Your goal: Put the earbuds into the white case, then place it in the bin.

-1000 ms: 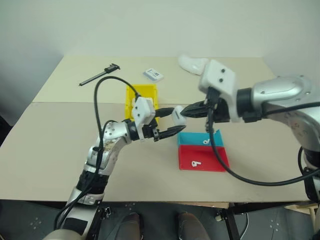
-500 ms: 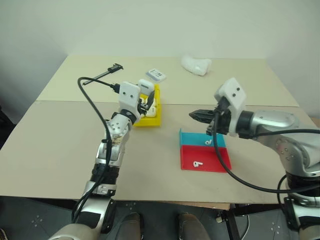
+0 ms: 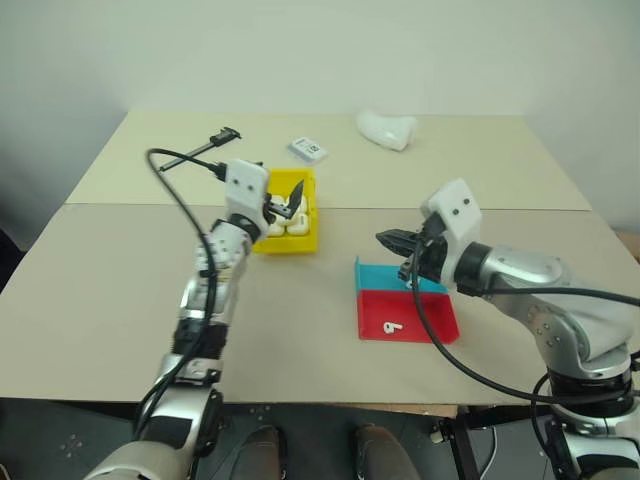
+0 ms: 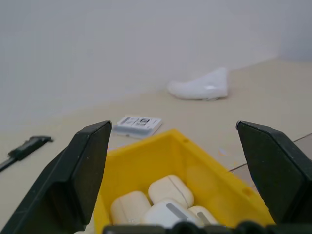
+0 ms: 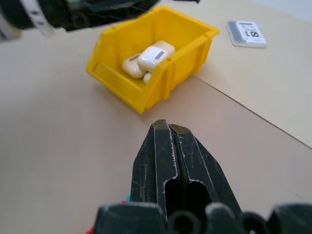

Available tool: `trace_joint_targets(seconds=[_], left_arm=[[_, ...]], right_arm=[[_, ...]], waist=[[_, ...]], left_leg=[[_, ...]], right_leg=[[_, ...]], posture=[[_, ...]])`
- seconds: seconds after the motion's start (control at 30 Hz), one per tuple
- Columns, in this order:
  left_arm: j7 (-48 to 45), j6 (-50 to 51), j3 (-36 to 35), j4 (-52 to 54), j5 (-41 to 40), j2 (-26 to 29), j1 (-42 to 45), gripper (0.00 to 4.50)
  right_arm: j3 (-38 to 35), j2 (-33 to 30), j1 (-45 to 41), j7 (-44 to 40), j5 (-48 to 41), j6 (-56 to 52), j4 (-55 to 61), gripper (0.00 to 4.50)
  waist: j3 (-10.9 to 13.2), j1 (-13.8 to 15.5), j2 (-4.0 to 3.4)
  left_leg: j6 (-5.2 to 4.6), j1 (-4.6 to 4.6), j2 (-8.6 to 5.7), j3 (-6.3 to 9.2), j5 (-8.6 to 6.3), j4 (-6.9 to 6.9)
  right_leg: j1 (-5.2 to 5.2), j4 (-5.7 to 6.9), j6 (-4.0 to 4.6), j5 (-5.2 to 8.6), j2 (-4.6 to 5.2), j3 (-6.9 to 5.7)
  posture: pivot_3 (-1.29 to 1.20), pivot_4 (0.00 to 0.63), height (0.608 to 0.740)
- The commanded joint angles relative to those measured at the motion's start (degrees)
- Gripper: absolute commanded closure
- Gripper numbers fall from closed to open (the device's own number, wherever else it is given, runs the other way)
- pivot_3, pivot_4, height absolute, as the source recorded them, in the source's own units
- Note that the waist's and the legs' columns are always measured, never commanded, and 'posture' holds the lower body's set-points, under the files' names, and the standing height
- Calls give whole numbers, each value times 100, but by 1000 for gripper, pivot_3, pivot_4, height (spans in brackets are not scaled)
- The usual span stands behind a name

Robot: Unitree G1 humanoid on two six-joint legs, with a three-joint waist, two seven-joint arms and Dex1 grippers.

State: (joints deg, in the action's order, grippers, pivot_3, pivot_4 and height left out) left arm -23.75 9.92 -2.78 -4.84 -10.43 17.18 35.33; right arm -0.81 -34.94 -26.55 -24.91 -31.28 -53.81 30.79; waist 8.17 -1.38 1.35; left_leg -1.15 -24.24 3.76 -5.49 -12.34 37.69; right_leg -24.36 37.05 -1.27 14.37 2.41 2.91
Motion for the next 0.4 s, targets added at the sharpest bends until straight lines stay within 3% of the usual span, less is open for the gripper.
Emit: trace_joint_targets(seconds=[0.03,0.2,0.4], left_arm=[[-926,655,-282,1338,-798,689,-481,59],[-2301,1670,-1140,3304,-2423,2201,-2085,59],[-2945,2183,-2149,4205,-3506,3001,-3405,59]], right_arm=[[-118,18,166,-255,220,817,51,4500],[-487,-263,780,-1396,-76,1700,2,4500],[-811,-652,1281,-2095,-265,1938,117,4500]], waist=[[0,-5,0],[0,-44,-2],[0,52,-1]], left_leg=[[2,4,-1,0,1,0],[5,17,4,-2,2,-3],[6,41,7,-6,2,-7]], right_leg=[[2,4,0,0,0,0],[15,-1,-1,3,5,-1],[32,-3,9,11,11,-8]], posture=[[0,150,740],[0,150,740],[0,150,740]])
